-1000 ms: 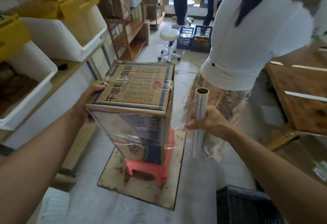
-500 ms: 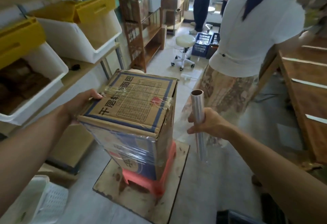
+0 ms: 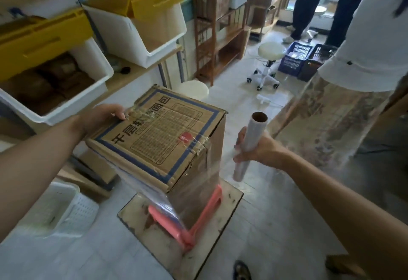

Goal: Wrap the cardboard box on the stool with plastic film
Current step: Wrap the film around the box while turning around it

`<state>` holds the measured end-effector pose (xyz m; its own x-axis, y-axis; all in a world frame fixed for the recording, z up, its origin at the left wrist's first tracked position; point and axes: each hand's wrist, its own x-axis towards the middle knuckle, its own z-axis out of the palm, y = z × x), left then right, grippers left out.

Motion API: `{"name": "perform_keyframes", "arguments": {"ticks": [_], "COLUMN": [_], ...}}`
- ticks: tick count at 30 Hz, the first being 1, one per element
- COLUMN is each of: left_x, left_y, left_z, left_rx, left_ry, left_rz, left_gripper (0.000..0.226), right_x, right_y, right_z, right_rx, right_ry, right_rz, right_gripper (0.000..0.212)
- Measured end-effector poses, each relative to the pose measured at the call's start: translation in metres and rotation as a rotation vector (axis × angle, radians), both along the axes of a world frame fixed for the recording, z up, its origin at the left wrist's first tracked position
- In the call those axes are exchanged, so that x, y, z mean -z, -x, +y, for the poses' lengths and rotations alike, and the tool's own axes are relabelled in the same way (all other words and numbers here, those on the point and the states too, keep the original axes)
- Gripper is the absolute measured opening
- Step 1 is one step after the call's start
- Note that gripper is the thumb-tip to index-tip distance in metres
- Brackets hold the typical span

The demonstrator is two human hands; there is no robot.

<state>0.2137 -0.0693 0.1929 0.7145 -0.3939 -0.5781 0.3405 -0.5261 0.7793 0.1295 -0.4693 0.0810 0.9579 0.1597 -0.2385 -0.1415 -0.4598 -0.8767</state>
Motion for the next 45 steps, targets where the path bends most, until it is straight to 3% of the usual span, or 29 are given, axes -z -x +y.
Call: {"name": "perform_keyframes", "arguments": {"ticks": [4, 7, 10, 12, 15, 18, 23, 27, 31, 38, 40, 45], "left_x": [-0.020, -0.025, -0.019, -0.007, 0.007, 0.018, 0.024, 0.029, 0.029, 0.029, 0.028, 0.027], "left_y": [0.001, -0.013, -0.018, -0.024, -0.033, -0.039, -0.037, -0.036, -0.038, -0.032, -0.030, -0.030], "left_z": [-0.032, -0.046, -0.062, -0.072, -0.091, -0.103, -0.100, -0.099, -0.098, -0.102, -0.106, -0.109], "left_rx": [-0.013, -0.032, -0.157, -0.291, -0.375, -0.349, -0.338, -0.320, -0.326, -0.397, -0.419, -0.454], "left_ry": [-0.144, -0.348, -0.415, -0.479, -0.765, -0.923, -0.927, -0.906, -0.889, -0.892, -0.918, -0.956], "left_rz": [0.006, -0.031, -0.091, -0.174, -0.341, -0.465, -0.541, -0.610, -0.620, -0.609, -0.583, -0.529], "left_gripper": [0.035, 0.049, 0.015, 0.035, 0.076, 0.074, 0.068, 0.058, 0.052, 0.046, 0.047, 0.049], "right_x": [-0.004, -0.007, -0.006, -0.004, -0.001, -0.001, 0.002, 0.011, 0.021, 0.023, 0.020, 0.021], "right_y": [-0.026, -0.046, -0.060, -0.068, -0.079, -0.095, -0.109, -0.119, -0.137, -0.186, -0.199, -0.230], "right_z": [-0.002, -0.011, -0.021, -0.023, -0.019, -0.014, -0.020, -0.017, -0.016, 0.002, -0.001, -0.001], "right_rx": [-0.179, -0.284, -0.370, -0.379, -0.355, -0.357, -0.397, -0.421, -0.409, -0.719, -0.835, -0.977], "right_ry": [-0.002, 0.028, -0.014, -0.014, -0.081, 0.031, -0.087, 0.003, -0.046, -0.020, -0.051, -0.066], "right_rz": [-0.030, 0.022, 0.113, 0.102, 0.029, -0.012, 0.151, 0.059, 0.037, -0.094, -0.043, 0.031], "right_gripper": [0.042, 0.038, 0.034, 0.030, 0.030, 0.033, 0.053, 0.043, 0.042, 0.054, 0.056, 0.033]}}
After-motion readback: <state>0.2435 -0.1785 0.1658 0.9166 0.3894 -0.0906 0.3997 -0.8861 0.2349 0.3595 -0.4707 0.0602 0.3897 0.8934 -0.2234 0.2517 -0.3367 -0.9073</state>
